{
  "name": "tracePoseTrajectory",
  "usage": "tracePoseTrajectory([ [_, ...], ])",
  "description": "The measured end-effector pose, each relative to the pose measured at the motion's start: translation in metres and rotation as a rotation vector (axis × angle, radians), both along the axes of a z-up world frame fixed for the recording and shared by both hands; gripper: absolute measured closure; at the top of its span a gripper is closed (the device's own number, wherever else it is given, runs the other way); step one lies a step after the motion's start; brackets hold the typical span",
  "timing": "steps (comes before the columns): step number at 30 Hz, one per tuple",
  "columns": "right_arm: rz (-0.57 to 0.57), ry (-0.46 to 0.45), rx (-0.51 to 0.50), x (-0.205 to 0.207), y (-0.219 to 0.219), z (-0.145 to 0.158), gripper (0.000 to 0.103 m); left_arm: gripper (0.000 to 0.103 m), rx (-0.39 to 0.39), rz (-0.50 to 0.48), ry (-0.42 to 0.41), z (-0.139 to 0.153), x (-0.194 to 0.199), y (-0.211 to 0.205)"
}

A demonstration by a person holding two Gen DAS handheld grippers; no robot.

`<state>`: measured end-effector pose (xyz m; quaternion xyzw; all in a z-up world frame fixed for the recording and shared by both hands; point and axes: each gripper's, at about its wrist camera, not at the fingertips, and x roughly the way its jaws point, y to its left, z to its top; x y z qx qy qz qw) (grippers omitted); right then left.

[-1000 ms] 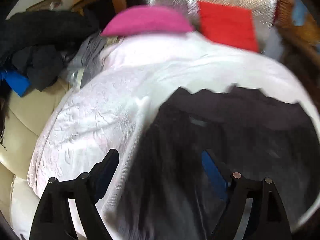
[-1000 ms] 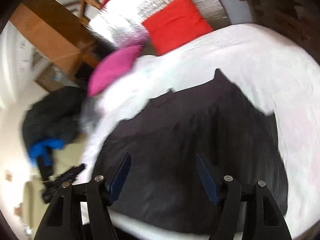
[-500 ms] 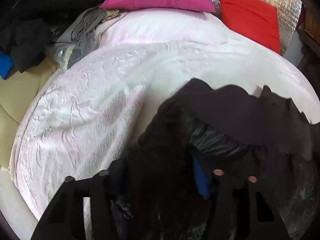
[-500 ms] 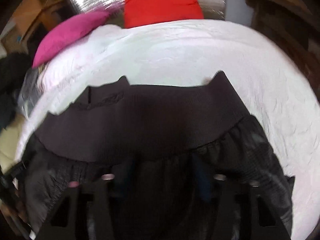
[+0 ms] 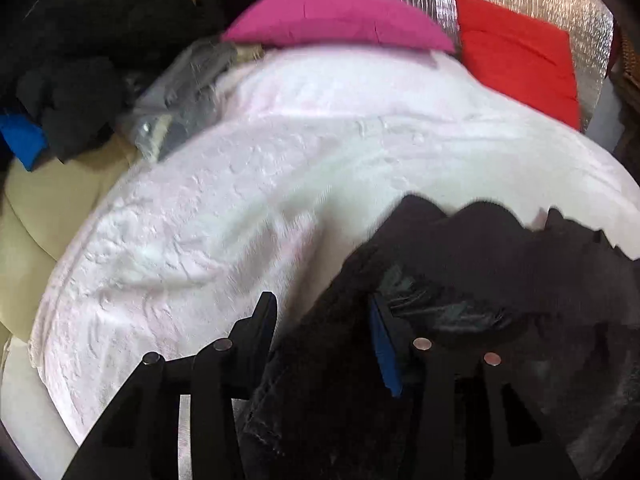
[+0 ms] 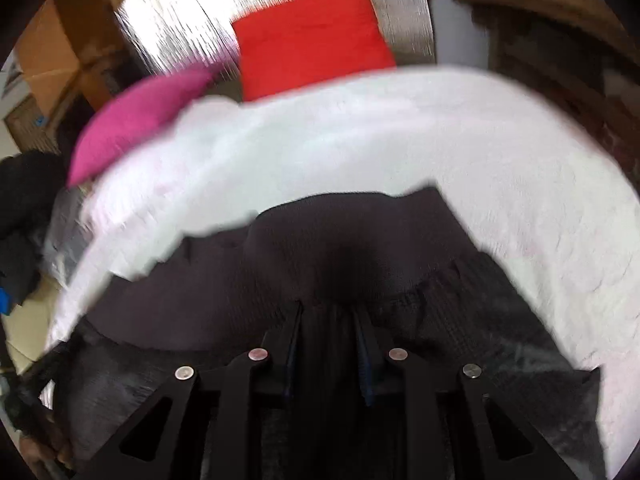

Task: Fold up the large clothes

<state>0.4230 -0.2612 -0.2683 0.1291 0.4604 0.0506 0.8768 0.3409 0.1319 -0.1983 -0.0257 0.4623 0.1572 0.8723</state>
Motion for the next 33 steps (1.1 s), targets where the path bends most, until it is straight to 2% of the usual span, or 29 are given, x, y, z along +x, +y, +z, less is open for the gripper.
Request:
tracePoseTrajectory([
  [2,-0.004,-0.009,0.015,-0.002,-0.001,0.004,0.066,0.054,-0.016,-0.002,0.003,-0.001,0.000,0.003],
  [4,-0.005,0.002,0.058,-0.004,-0.006,0.012,0.034,0.054,-0.027,-0.010,-0.023,0.006,-0.004,0.005],
  [9,-0.040,-0.047,0.182,-0.034,-0.047,0.040,0.032,0.049,0.010,-0.014,-0.038,0.015,-0.015,0.012],
  [10,-0.057,-0.064,0.189,-0.043,-0.060,0.047,0.032,0.048,0.005,-0.015,-0.034,0.015,-0.016,0.015],
  [12,-0.085,-0.089,0.183,-0.053,-0.081,0.055,0.032,0.040,-0.003,-0.008,-0.029,0.018,-0.025,0.021],
  [15,-0.121,-0.074,0.203,-0.070,-0.118,0.050,0.032,0.038,-0.017,0.007,-0.034,0.022,-0.038,0.031],
  [18,-0.145,-0.057,0.268,-0.075,-0.145,0.040,0.036,0.032,-0.069,0.028,-0.035,0.021,-0.050,0.041],
  [19,-0.130,-0.043,0.299,-0.073,-0.148,0.034,0.042,0.032,-0.089,0.032,-0.034,0.020,-0.052,0.044],
  [21,-0.106,-0.001,0.296,-0.063,-0.141,0.022,0.043,0.032,-0.118,0.036,-0.034,0.018,-0.057,0.049],
  [23,-0.093,0.041,0.242,-0.054,-0.129,0.009,0.058,0.032,-0.135,0.031,-0.036,0.017,-0.060,0.052],
  [24,-0.084,0.065,0.215,-0.050,-0.123,0.003,0.072,0.032,-0.143,0.024,-0.034,0.016,-0.061,0.053],
  [25,-0.084,0.081,0.185,-0.048,-0.118,-0.002,0.077,0.032,-0.144,0.020,-0.036,0.015,-0.062,0.053],
  [27,-0.084,0.052,0.145,-0.053,-0.111,0.006,0.088,0.032,-0.142,0.012,-0.038,0.015,-0.063,0.054],
  [31,-0.129,-0.106,0.084,-0.080,-0.106,0.048,0.090,0.032,-0.149,0.010,-0.040,0.015,-0.062,0.054],
  [33,-0.142,-0.103,0.055,-0.081,-0.106,0.048,0.090,0.030,-0.126,0.009,-0.030,0.012,-0.059,0.051],
])
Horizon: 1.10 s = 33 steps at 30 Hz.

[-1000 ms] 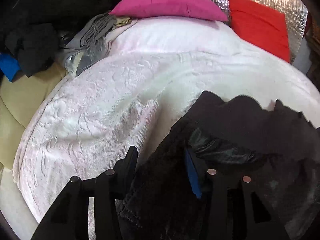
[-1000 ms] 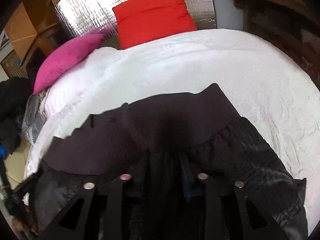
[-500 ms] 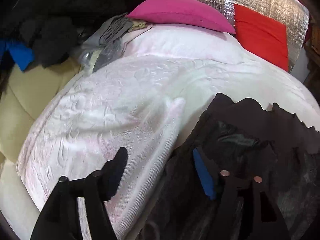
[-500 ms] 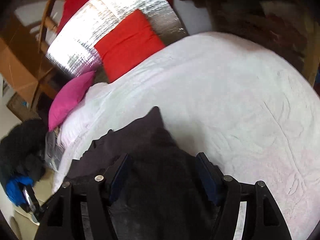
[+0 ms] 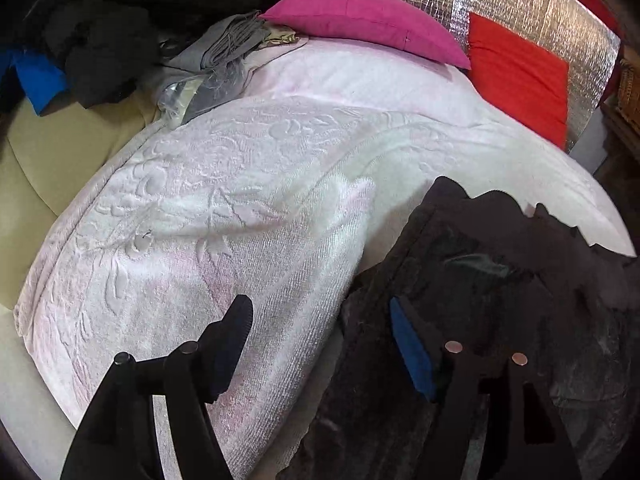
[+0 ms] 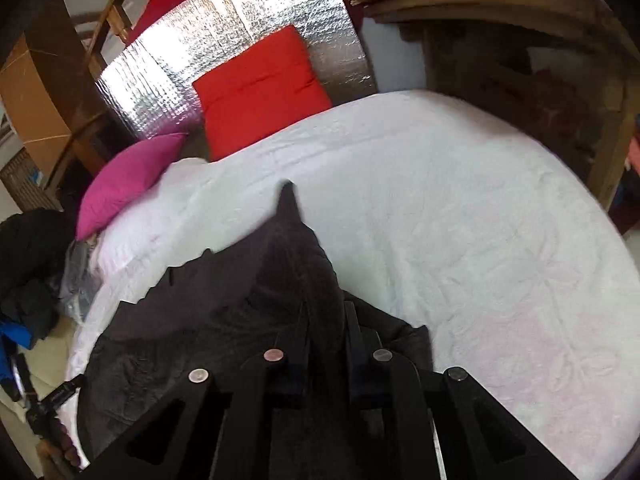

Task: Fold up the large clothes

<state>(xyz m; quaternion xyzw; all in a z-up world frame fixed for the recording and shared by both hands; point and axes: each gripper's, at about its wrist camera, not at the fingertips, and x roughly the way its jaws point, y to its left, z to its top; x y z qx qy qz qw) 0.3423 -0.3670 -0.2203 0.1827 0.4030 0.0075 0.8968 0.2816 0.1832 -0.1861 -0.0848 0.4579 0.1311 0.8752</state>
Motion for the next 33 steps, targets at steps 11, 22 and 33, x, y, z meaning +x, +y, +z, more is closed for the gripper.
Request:
tracePoseTrajectory([
  [11,-0.083,0.105,0.230,-0.002,-0.031,-0.029,0.037,0.024,0.017,-0.007,-0.004,0.002,-0.011,-0.005],
  [22,-0.064,-0.018,0.213,-0.053,-0.047,-0.009,0.024,0.024,0.066,-0.116,-0.082,0.020,-0.038,-0.047],
  [33,-0.045,0.086,0.072,-0.035,-0.020,-0.015,0.072,0.017,0.251,-0.217,-0.011,-0.003,-0.028,-0.085],
])
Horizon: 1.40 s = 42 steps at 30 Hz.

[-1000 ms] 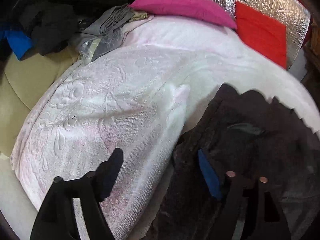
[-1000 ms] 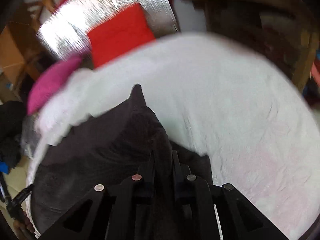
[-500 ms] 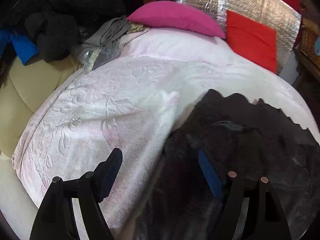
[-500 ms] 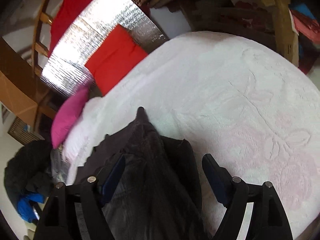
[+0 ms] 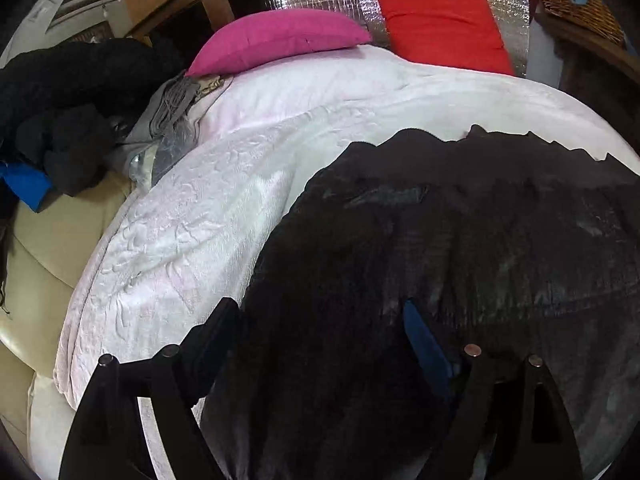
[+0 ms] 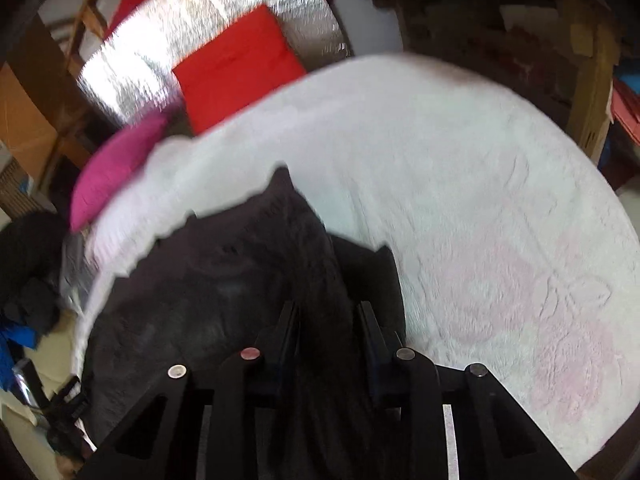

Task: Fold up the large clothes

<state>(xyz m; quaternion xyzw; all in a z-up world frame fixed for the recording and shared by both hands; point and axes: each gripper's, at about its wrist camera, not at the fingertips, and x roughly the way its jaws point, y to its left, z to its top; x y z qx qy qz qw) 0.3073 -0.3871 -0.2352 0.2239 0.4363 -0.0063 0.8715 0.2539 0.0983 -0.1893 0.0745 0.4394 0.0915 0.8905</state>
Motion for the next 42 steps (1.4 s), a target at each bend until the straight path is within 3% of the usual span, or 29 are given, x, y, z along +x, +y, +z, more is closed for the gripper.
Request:
tracePoseTrajectory([
  [3,-0.009,0.135,-0.033,0.016,0.000,-0.020,0.071,0.017,0.002,-0.001,0.000,-0.001,0.002,-0.002],
  [4,-0.026,0.167,0.003,0.020,-0.003,-0.026,0.069,0.017,0.004,-0.003,0.001,-0.001,0.003,-0.001],
  [6,-0.051,0.132,0.078,0.024,-0.008,-0.015,0.069,0.017,0.006,-0.003,0.005,-0.002,0.005,-0.001],
  [8,-0.055,0.054,0.088,0.028,-0.009,0.003,0.052,0.017,0.014,-0.007,0.006,-0.002,0.007,-0.002],
  [9,-0.065,0.007,0.080,0.032,-0.008,0.012,0.021,0.017,0.019,-0.009,0.007,-0.002,0.009,-0.002],
  [10,-0.082,-0.049,0.071,0.039,-0.006,0.021,0.011,0.017,0.019,-0.009,0.008,-0.002,0.009,-0.002],
  [13,-0.053,-0.084,0.059,0.067,0.007,0.026,0.011,0.017,0.021,-0.007,0.012,-0.003,0.010,-0.001],
  [17,-0.028,0.017,0.052,0.119,0.028,0.003,0.011,0.017,0.030,-0.008,0.011,-0.004,0.011,-0.002],
  [23,-0.061,0.174,0.018,0.161,0.033,-0.054,0.013,0.017,0.045,-0.027,0.004,-0.006,0.011,-0.003],
  [24,-0.062,0.183,0.020,0.162,0.031,-0.057,0.021,0.017,0.045,-0.030,0.003,-0.006,0.011,-0.003],
  [25,-0.075,0.169,-0.013,0.161,0.032,-0.056,0.052,0.017,0.046,-0.031,0.003,-0.006,0.011,-0.002],
  [26,-0.059,0.145,-0.046,0.160,0.035,-0.050,0.069,0.017,0.046,-0.031,0.004,-0.006,0.012,-0.002],
  [28,-0.044,0.115,-0.051,0.156,0.036,-0.041,0.077,0.017,0.045,-0.028,0.005,-0.006,0.012,-0.002],
  [31,-0.060,0.024,-0.074,0.145,0.036,-0.023,0.080,0.017,0.056,-0.026,0.003,-0.005,0.011,-0.004],
  [33,-0.072,-0.014,-0.069,0.140,0.033,-0.018,0.080,0.017,0.058,-0.025,0.001,-0.006,0.010,-0.004],
  [36,-0.064,0.076,-0.044,0.153,0.035,-0.039,0.080,0.017,0.057,-0.024,0.001,-0.006,0.010,-0.004],
  [39,-0.095,0.106,0.078,0.147,0.021,-0.046,0.078,0.017,0.049,-0.017,0.009,-0.006,0.010,-0.005],
  [41,-0.106,0.082,0.135,0.139,0.013,-0.035,0.065,0.017,0.031,-0.021,0.013,-0.003,0.013,-0.003],
  [42,-0.109,0.065,0.145,0.134,0.011,-0.029,0.035,0.017,0.007,-0.028,0.009,0.001,0.017,-0.001],
])
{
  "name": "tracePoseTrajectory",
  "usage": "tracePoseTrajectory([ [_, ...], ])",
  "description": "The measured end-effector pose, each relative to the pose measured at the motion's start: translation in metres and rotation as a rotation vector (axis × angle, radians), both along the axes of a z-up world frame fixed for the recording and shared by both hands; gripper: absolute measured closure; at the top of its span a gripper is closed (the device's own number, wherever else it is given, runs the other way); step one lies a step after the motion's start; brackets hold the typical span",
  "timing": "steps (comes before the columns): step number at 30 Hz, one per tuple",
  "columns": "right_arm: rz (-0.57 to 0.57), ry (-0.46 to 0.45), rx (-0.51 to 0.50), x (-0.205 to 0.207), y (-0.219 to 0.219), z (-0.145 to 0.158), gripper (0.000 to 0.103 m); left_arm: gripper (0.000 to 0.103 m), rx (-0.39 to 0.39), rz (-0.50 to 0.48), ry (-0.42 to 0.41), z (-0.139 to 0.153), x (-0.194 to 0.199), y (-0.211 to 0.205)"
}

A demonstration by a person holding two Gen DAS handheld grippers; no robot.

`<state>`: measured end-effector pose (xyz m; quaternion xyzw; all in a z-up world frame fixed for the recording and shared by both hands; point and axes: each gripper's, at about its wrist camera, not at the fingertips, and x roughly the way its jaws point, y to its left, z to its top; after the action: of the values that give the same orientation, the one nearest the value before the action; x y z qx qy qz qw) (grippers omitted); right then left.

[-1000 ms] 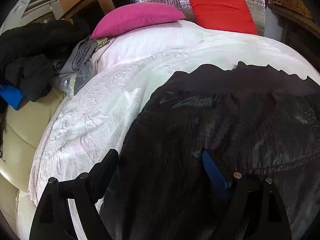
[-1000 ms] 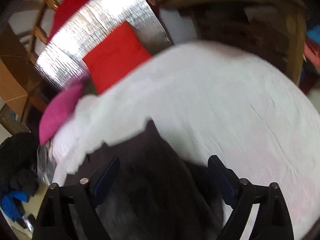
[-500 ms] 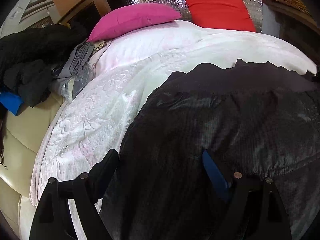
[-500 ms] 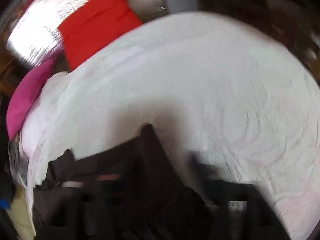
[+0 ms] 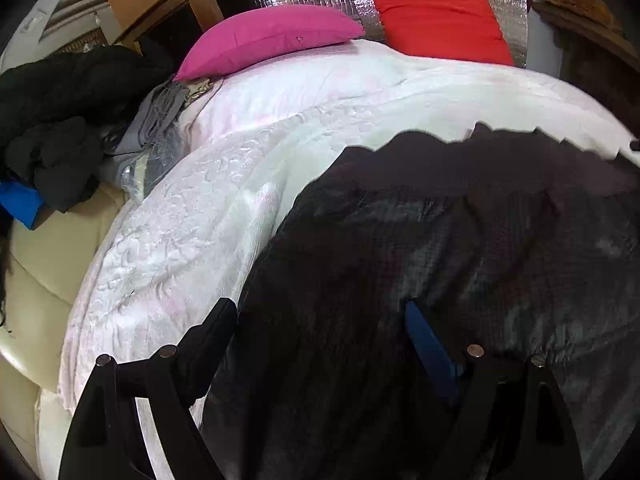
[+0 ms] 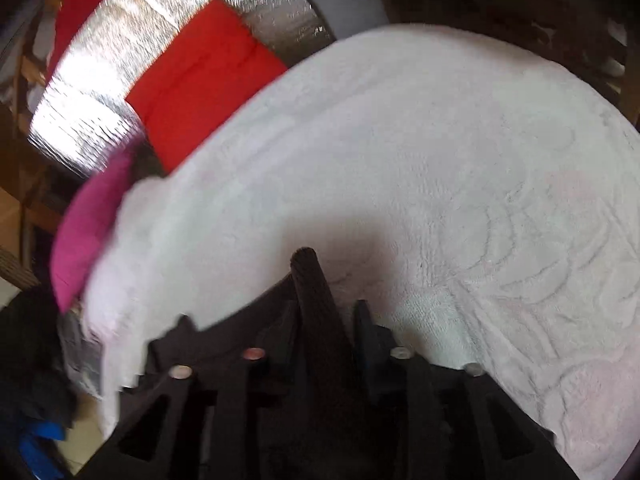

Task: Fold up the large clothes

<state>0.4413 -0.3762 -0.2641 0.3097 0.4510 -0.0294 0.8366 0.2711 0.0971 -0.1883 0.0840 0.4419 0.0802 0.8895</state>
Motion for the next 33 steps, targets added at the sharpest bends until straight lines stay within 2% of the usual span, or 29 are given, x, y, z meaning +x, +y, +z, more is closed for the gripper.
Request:
tracePoseTrajectory([
  [1,-0.001,-0.019,0.011,-0.007,-0.002,0.005,0.014,0.017,-0.020,-0.003,-0.008,0.004,0.003,0.003],
  [3,-0.014,-0.062,0.010,-0.020,-0.007,0.014,0.014,0.017,-0.085,-0.005,-0.039,0.016,0.013,0.011],
  [5,0.011,-0.064,0.014,-0.029,-0.007,0.020,0.014,0.017,-0.170,0.015,-0.061,0.030,0.030,0.025],
  [7,0.046,-0.052,0.025,-0.030,-0.005,0.020,0.014,0.017,-0.226,0.009,-0.047,0.033,0.046,0.033],
  [9,0.064,-0.036,0.018,-0.031,-0.007,0.019,0.014,0.017,-0.264,0.002,0.014,0.027,0.069,0.039],
  [13,0.061,0.007,0.036,-0.025,-0.004,0.006,0.014,0.017,-0.325,0.061,0.079,0.011,0.103,0.050],
  [17,0.052,0.012,0.070,-0.020,-0.008,0.000,0.014,0.017,-0.337,0.106,0.128,-0.004,0.131,0.056],
  [20,0.047,0.026,0.075,-0.017,-0.006,-0.006,0.014,0.017,-0.455,0.100,0.162,-0.015,0.144,0.060],
  [22,0.047,0.039,0.077,-0.018,-0.006,-0.009,0.014,0.017,-0.457,0.117,0.198,-0.025,0.148,0.060],
  [23,0.047,0.043,0.076,-0.016,-0.004,-0.010,0.014,0.022,-0.448,0.114,0.208,-0.029,0.149,0.057],
  [24,0.049,0.046,0.075,-0.016,-0.004,-0.011,0.014,0.040,-0.455,0.088,0.212,-0.032,0.150,0.053],
  [25,0.049,0.047,0.076,-0.014,-0.004,-0.011,0.014,0.050,-0.470,0.068,0.219,-0.033,0.151,0.050],
  [28,0.044,0.048,0.083,-0.014,-0.004,-0.013,0.014,0.058,-0.429,0.049,0.205,-0.032,0.148,0.041],
  [30,0.040,0.050,0.087,-0.014,-0.005,-0.014,0.015,0.073,-0.419,0.056,0.183,-0.027,0.146,0.042],
  [33,0.045,0.052,0.085,-0.014,-0.005,-0.015,0.015,0.078,-0.499,0.077,0.122,-0.014,0.141,0.053],
])
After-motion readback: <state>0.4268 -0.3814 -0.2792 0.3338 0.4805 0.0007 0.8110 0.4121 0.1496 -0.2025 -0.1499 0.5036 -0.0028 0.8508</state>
